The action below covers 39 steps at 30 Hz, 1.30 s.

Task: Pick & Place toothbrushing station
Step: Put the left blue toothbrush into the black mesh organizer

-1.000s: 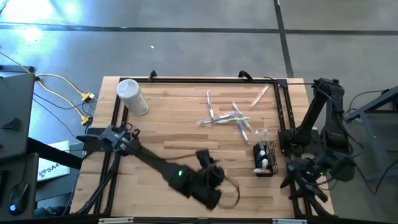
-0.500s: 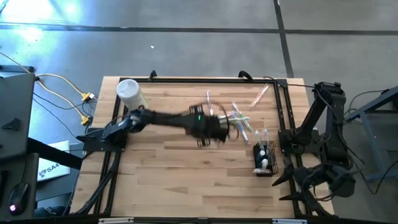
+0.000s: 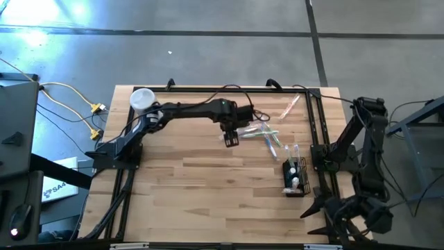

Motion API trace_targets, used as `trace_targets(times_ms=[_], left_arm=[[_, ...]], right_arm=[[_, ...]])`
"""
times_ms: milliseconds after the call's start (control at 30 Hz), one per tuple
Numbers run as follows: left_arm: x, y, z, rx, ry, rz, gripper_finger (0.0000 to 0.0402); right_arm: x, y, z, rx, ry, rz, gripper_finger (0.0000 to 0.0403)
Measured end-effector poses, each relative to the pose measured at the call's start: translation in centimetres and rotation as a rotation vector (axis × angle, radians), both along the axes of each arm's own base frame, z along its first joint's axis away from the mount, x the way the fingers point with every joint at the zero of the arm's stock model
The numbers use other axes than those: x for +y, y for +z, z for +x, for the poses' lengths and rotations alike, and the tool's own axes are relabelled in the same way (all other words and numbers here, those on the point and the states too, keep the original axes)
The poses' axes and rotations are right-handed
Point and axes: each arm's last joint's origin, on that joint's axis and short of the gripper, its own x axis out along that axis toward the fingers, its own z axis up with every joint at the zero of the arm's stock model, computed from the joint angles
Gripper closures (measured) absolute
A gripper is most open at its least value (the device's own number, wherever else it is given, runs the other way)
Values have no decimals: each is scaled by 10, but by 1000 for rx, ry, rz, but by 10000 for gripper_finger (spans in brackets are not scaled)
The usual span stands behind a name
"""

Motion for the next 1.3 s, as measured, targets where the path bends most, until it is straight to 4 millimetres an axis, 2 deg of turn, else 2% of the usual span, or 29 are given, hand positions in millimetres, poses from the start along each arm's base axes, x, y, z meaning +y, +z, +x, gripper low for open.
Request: trace_targets(times_ms=[267,667,933,1067,1167,1300], left_arm=[[7,-43,1,-27,-32,-25,203],[13,-61,-1,-48,-23,-45,203],[22,-85,-12,-49,74,-85,203],[21,-99,-17,-43,99,-101,204],[20,-103,-18,-33,98,-103,221],[20,-104,-19,-34,115,-124,288]], right_arm=[[1,-2,1,-14,-29,-18,172],[0,-2,5,-23,-60,-22,172],[3,-10,15,-11,-62,-77,172],[5,-15,22,19,-41,-88,172],[5,-17,26,36,-32,-92,172],[5,-19,30,55,-15,-93,172]])
